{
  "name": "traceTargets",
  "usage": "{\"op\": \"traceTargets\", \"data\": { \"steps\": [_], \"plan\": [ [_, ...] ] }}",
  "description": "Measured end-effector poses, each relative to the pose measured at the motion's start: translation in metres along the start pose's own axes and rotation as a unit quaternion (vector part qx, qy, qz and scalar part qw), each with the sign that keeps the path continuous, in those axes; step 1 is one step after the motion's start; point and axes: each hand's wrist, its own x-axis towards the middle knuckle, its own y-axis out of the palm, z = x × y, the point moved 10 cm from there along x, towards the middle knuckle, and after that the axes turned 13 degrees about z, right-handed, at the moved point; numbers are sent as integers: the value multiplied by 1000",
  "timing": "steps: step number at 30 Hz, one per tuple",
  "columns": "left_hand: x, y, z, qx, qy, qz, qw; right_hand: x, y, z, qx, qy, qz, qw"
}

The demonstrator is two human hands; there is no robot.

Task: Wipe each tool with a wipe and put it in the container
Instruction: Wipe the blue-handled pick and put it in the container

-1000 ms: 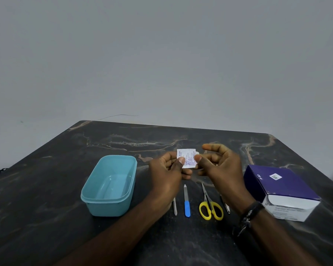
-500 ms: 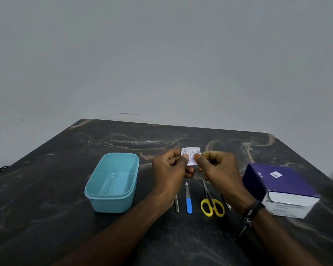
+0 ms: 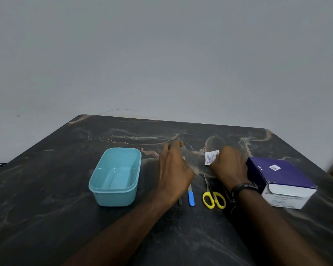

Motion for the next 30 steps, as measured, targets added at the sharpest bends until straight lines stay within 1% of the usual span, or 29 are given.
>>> {"op": "traceTargets", "data": {
  "steps": [3,6,9,10,13,15,17,22,24,27,30],
  "plan": [
    [0,-1,-1,23,-7,13,1000,-3,-2,3,-66,-3,-21,998],
    [0,-6,3,70,-38,14,997,-6,-10,4,-97,-16,-47,994],
    [0,-11,7,139,-62,18,988,-8,-16,22,-90,-112,-86,986],
    [2,-12,8,157,-66,19,985,-8,-14,28,-78,-144,-81,983],
    [6,-17,16,189,-81,24,978,-6,7,41,-59,-192,-1,980],
    [9,-16,22,206,-99,34,973,-6,16,40,-75,-190,35,978],
    [9,-15,29,221,-123,42,967,-6,19,36,-98,-175,54,978],
    [10,-2,39,266,-171,101,943,-7,14,28,-110,-147,64,981],
    [9,2,40,291,-177,133,931,-9,6,30,-82,-158,32,983],
    [7,2,36,329,-169,153,917,-14,-14,34,-29,-179,-45,982],
    [3,7,33,355,-166,179,902,-22,-25,38,-13,-193,-86,977]
  ]
}}
